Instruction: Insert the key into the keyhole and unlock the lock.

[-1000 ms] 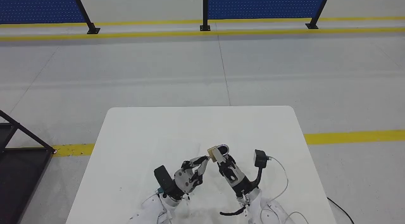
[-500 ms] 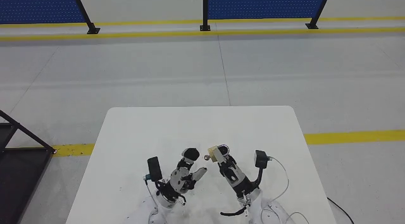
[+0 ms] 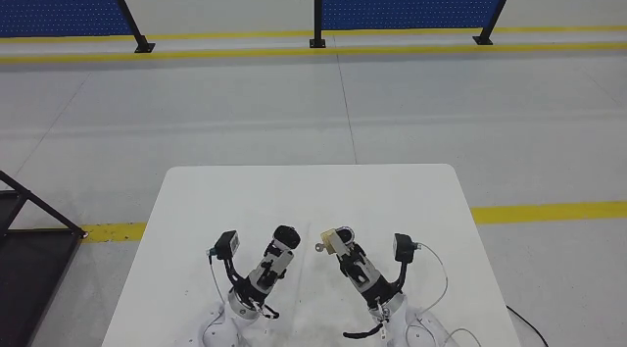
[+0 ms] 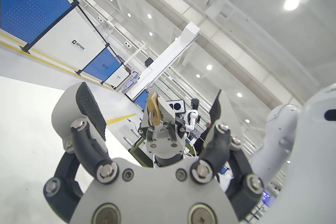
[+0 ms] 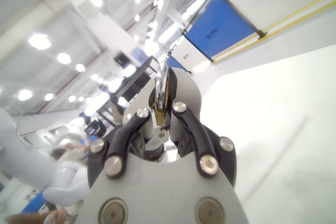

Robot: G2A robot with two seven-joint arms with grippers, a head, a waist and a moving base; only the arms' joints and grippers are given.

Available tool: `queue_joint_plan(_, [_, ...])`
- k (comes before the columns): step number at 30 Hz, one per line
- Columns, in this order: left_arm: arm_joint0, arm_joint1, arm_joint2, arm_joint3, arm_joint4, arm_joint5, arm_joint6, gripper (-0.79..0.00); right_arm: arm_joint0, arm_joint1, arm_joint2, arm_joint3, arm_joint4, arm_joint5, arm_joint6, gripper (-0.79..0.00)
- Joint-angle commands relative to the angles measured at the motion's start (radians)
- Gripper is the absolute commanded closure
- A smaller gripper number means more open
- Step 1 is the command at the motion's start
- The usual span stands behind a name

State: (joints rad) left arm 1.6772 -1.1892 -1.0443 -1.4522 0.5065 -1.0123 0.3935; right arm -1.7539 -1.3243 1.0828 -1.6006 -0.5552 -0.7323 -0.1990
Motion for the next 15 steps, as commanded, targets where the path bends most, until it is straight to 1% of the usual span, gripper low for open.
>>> queue_joint_plan(1, [0.0, 0.0, 0.0, 0.0, 0.007, 0.0, -0.001, -0.785, 0.0, 0.0, 0.0, 0.0, 0.0, 0.0, 0.0, 0.0])
queue_joint_plan(4, [0.0, 0.0, 0.001, 0.0, 0.008, 0.005, -0.007, -0.785, 0.002, 0.0, -0.001, -0.001, 0.006, 0.011, 0.005, 0.0])
queue_joint_plan(6, [0.0, 0.002, 0.01, 0.003, -0.009, 0.012, -0.059, -0.785, 0.003, 0.0, -0.002, -0.007, 0.016, 0.016, 0.011, 0.0])
queue_joint_plan(9, [-0.005, 0.009, 0.013, 0.017, -0.048, 0.0, -0.145, -0.785, 0.003, 0.002, -0.001, -0.009, 0.021, 0.015, 0.022, 0.0])
queue_joint_plan(11, [-0.011, 0.016, 0.021, 0.011, -0.101, 0.0, -0.208, -0.785, 0.004, 0.004, 0.001, -0.01, 0.017, 0.011, 0.034, 0.0])
queue_joint_plan(12, [-0.013, 0.02, 0.021, 0.009, -0.128, 0.0, -0.237, -0.767, 0.005, 0.005, 0.003, -0.009, 0.016, 0.008, 0.04, 0.0])
queue_joint_plan(13, [-0.015, 0.025, 0.023, 0.003, -0.159, 0.0, -0.268, -0.696, 0.006, 0.006, 0.004, -0.009, 0.014, 0.002, 0.048, 0.0])
queue_joint_plan(14, [-0.016, 0.03, 0.023, -0.002, -0.19, 0.0, -0.295, -0.517, 0.006, 0.008, 0.005, -0.008, 0.015, -0.003, 0.054, 0.0])
queue_joint_plan(15, [-0.017, 0.035, 0.021, -0.007, -0.219, 0.0, -0.319, -0.416, 0.006, 0.008, 0.006, -0.008, 0.019, -0.005, 0.057, 0.0])
